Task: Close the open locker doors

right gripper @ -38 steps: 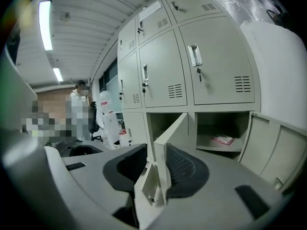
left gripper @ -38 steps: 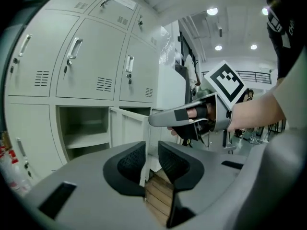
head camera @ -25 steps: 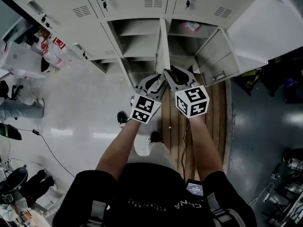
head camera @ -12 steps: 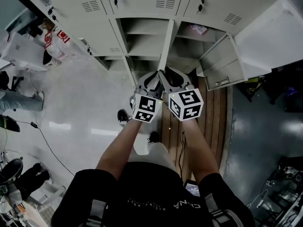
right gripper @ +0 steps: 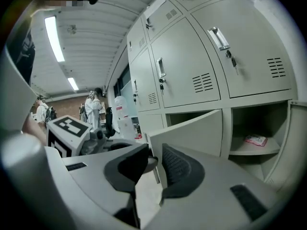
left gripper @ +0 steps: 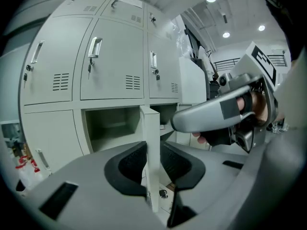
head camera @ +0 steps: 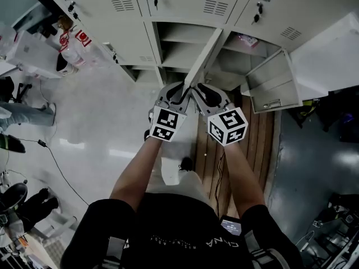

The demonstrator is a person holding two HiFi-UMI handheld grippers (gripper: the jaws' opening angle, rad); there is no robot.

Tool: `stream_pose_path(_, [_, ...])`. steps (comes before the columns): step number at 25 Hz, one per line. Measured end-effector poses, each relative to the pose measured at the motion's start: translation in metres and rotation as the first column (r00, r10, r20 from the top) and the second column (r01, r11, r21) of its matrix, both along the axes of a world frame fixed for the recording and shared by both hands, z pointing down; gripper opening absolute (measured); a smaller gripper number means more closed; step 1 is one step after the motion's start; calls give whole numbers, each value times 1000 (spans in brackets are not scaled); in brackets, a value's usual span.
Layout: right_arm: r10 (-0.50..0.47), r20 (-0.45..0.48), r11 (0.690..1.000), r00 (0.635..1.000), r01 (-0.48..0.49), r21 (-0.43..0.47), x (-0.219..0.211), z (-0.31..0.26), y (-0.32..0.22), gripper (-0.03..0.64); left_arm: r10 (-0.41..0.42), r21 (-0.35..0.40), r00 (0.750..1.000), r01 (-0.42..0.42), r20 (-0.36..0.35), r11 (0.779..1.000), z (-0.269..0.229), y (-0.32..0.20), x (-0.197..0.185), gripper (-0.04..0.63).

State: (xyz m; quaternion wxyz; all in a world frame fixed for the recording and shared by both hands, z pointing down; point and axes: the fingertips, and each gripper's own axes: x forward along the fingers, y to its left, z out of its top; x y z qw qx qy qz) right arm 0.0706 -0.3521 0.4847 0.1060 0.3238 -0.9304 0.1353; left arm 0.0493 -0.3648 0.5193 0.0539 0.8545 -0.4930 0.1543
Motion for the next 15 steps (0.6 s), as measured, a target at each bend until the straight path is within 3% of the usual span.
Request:
stream_pose_path(6, [-39, -73, 999, 997, 37, -22, -9, 40, -10, 106, 42, -11, 999, -41, 4, 999, 0, -14, -29, 100])
stream_pose_path(15, [-88, -144, 994, 986, 78, -75, -57, 101, -35, 91, 116, -11, 993, -117, -4, 993, 0, -38, -61, 100])
